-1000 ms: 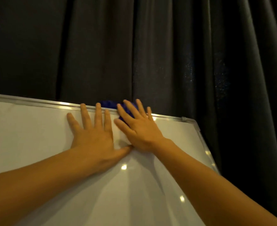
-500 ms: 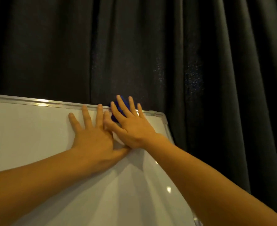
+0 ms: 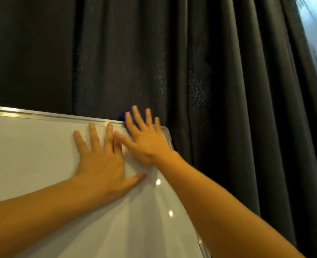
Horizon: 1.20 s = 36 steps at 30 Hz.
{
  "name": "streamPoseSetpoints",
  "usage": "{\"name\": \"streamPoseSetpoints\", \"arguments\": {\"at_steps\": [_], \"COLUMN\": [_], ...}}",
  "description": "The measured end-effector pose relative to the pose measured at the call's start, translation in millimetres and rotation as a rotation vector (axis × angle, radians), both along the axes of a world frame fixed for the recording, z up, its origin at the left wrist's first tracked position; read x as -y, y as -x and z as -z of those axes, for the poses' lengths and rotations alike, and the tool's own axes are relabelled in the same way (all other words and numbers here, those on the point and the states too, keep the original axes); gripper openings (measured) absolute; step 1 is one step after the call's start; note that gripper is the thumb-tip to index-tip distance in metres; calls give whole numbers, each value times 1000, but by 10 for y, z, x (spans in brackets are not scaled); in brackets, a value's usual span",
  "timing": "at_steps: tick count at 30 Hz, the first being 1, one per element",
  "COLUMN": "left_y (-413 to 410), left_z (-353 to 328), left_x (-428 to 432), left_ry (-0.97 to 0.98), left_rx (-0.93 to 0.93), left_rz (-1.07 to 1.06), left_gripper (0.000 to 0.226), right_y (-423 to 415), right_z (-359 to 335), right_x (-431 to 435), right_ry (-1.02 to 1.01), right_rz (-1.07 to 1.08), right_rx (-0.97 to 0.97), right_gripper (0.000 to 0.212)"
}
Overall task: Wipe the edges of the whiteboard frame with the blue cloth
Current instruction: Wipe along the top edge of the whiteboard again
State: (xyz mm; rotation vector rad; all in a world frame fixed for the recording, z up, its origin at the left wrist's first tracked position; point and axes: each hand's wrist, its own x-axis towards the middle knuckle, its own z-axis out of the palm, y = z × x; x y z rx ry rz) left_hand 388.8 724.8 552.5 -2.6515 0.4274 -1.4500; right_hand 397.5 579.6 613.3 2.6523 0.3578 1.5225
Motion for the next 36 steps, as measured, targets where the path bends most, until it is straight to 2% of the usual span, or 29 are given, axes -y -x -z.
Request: {"name": "streamPoseSetpoints", "arguments": {"at_steps": [4, 6, 11, 15, 20, 22, 24, 26, 30, 33, 36], "left_y": [-14, 4, -33, -46, -14, 3, 6, 6, 44, 95, 113], "left_z": [36, 32, 46, 50, 50, 44, 51, 67, 74, 83, 122], "left_x": [-5, 51, 20, -24, 38, 46, 32, 0, 38, 132, 150], "left_ry": [-30, -42, -45, -54, -58, -56, -55, -50, -53, -61, -39], "left_rx": [-16, -23, -3, -23, -36, -46, -43, -36, -46, -51, -41], "left_rz": [-9, -14, -31, -29, -27, -41, -52, -39, -23, -26, -5], "left_gripper": [126, 125, 124, 123, 122, 124, 130, 127, 122, 125, 123], "right_y": [5, -26, -190, -152, -94, -107, -121, -105, -55, -29, 20], "right_z": [-256, -270, -26, -149, -229, -194, -126, -157, -264, -253, -180], "right_x": [770, 880, 444, 703, 740, 573, 448, 553, 1079, 1060, 1007], "right_ry": [-294, -369, -142, -209, -355, -270, -96, -48, -321, -507, -712], "right_rz": [265, 327, -29, 116, 192, 116, 40, 71, 178, 126, -2], "right_rx": [-62, -87, -80, -110, -119, -92, -36, -5, -63, -185, -186], "right_gripper": [81, 75, 68, 55, 51, 51, 51, 51, 49, 48, 46]}}
